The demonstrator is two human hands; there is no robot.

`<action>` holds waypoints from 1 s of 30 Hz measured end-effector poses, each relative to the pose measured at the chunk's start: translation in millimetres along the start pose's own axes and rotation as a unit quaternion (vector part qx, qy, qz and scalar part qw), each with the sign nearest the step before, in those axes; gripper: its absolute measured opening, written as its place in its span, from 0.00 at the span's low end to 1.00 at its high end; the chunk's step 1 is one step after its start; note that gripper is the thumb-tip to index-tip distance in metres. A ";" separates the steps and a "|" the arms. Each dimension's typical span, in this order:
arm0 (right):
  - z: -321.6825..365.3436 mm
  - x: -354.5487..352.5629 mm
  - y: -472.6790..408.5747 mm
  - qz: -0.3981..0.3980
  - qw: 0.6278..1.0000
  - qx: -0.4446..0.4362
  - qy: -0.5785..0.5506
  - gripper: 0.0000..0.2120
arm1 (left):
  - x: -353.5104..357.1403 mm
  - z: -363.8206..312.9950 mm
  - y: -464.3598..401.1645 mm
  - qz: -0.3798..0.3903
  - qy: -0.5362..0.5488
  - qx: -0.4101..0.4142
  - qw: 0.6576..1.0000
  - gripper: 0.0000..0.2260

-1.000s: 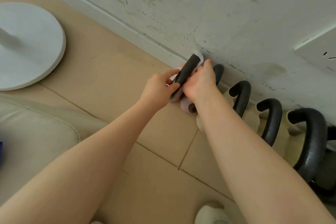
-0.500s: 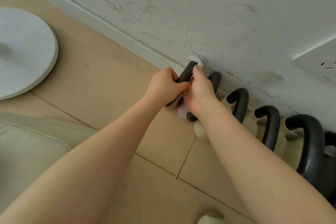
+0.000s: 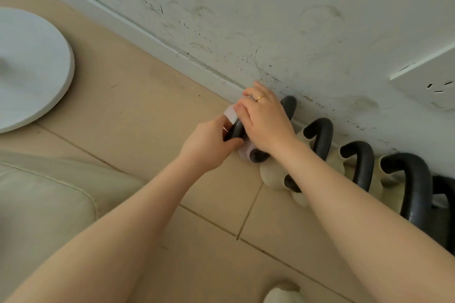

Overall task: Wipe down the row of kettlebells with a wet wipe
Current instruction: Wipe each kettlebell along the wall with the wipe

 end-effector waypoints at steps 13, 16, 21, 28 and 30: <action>2.0 2.3 -0.1 0.011 0.966 0.090 -0.242 0.18 | -5.8 22.1 15.7 -0.022 0.018 -0.002 1.000 0.09; -3.3 3.9 -8.8 0.026 0.936 0.152 -0.318 0.18 | -14.9 23.7 16.4 -0.037 0.030 -0.011 0.999 0.10; -7.6 24.9 1.0 -0.051 0.799 0.308 -0.513 0.18 | -16.6 25.8 14.1 -0.032 0.031 -0.009 0.999 0.10; -11.4 36.9 14.3 -0.034 0.644 0.428 -0.633 0.16 | -10.0 19.4 12.8 -0.011 0.007 0.017 1.000 0.11; -14.0 29.9 10.9 -0.050 0.697 0.382 -0.605 0.16 | -11.4 16.9 10.1 -0.008 0.005 0.016 1.000 0.12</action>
Point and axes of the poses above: each hand's wrist, its own y-axis away from the middle knuckle, its own x-axis out of the palm, z = x × y, the point moved 8 cm from there along -y, towards the middle knuckle, and after that the axes turned 4 degrees about x, right-handed, at the moved point
